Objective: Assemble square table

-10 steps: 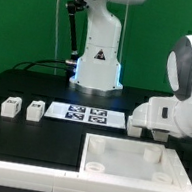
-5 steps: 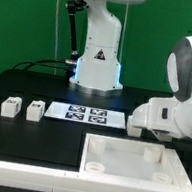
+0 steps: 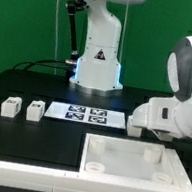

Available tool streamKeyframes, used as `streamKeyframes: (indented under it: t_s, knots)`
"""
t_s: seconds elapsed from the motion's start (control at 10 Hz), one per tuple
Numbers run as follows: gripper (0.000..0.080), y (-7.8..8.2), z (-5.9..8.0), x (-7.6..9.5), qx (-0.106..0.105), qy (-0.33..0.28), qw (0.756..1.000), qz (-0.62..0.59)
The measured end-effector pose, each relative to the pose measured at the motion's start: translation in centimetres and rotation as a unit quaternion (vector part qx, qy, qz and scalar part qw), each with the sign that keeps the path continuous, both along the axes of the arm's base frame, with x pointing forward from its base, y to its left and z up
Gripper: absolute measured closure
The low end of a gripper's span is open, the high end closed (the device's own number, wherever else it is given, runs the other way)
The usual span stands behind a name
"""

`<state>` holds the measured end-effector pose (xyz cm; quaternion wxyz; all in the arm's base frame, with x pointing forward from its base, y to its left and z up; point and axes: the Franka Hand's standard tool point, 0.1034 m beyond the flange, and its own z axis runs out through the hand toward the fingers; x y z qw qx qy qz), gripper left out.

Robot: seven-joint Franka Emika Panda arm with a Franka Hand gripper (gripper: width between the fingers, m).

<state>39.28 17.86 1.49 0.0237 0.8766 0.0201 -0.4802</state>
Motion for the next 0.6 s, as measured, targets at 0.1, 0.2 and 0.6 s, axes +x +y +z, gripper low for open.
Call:
streamKeyframes:
  t_s: [0.1, 0.2, 0.6]
  knots:
    - [0.0511, 0.0, 0.0, 0.0, 0.000, 0.000, 1.000, 0.000]
    - [0.0510, 0.0, 0.0, 0.0, 0.000, 0.000, 1.000, 0.000]
    - [0.0509, -2.5, 8.4, 4.4, 0.022, -0.038, 0.999, -0.005]
